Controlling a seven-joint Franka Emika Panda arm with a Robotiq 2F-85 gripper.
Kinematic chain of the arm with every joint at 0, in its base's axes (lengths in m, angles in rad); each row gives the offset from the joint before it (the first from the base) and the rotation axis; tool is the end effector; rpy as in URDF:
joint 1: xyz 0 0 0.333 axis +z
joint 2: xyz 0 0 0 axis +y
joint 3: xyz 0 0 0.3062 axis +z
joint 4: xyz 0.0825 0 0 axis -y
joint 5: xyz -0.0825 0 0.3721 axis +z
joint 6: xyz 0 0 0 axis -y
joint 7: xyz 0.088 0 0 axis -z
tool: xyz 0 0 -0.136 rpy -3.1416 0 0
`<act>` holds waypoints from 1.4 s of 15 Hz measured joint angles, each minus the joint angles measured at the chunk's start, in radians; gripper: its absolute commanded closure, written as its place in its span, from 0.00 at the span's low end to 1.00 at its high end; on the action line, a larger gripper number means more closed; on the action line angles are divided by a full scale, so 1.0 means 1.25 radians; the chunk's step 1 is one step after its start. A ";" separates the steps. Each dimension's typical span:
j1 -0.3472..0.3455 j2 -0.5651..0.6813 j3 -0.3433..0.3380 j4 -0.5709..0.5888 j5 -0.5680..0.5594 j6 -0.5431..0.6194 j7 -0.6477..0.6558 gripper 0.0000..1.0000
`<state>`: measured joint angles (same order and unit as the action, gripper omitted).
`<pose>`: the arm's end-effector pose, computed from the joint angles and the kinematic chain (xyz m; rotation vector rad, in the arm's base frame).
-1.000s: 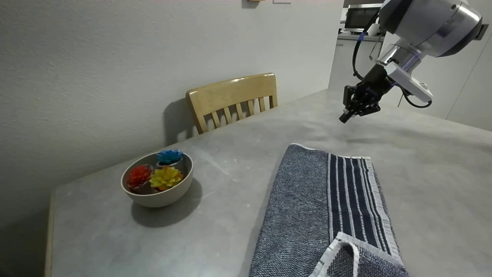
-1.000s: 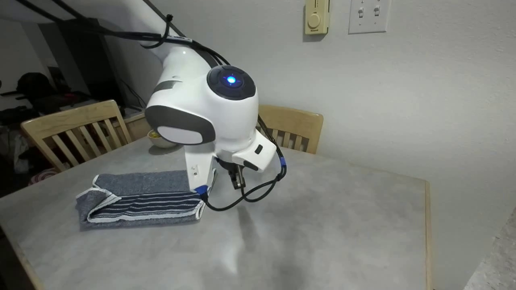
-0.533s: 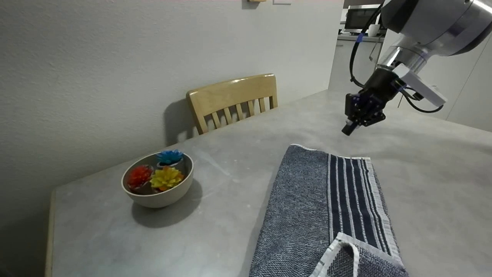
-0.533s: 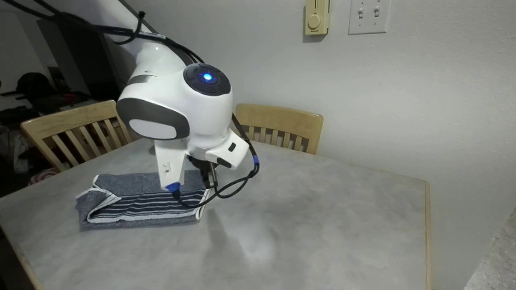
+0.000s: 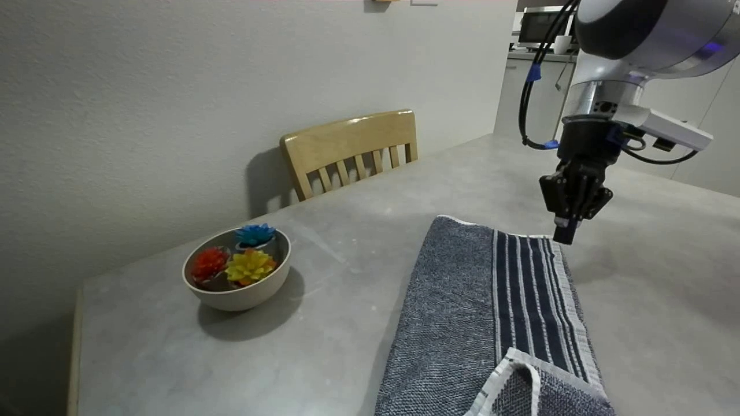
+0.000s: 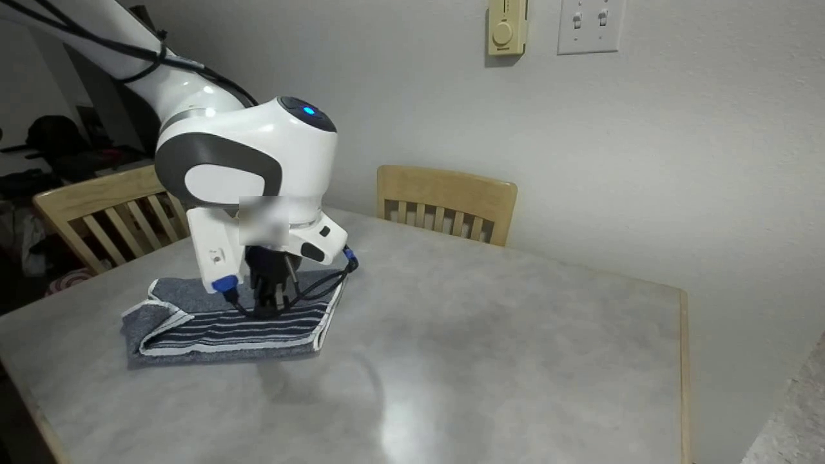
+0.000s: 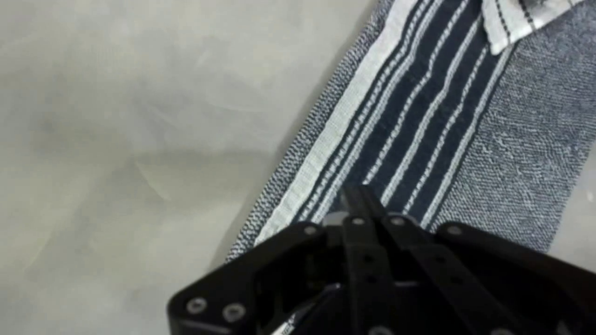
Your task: Unfold the gray towel once
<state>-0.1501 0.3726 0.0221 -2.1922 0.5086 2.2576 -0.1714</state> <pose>0.5074 -0.0405 0.1687 -2.6936 0.4681 0.3407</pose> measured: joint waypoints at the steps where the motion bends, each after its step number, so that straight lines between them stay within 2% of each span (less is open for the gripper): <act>1: 0.008 0.000 0.000 0.000 -0.025 -0.011 0.013 1.00; 9: 0.076 0.006 0.012 -0.015 -0.155 -0.138 0.034 1.00; 14: 0.120 0.057 0.026 -0.014 -0.208 -0.126 0.031 1.00; 18: 0.140 0.102 0.039 -0.008 -0.240 -0.058 0.017 1.00; 21: 0.146 0.099 0.047 -0.009 -0.261 -0.046 0.017 1.00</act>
<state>0.0326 0.4961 0.0804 -2.2037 0.1828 2.2001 -0.1502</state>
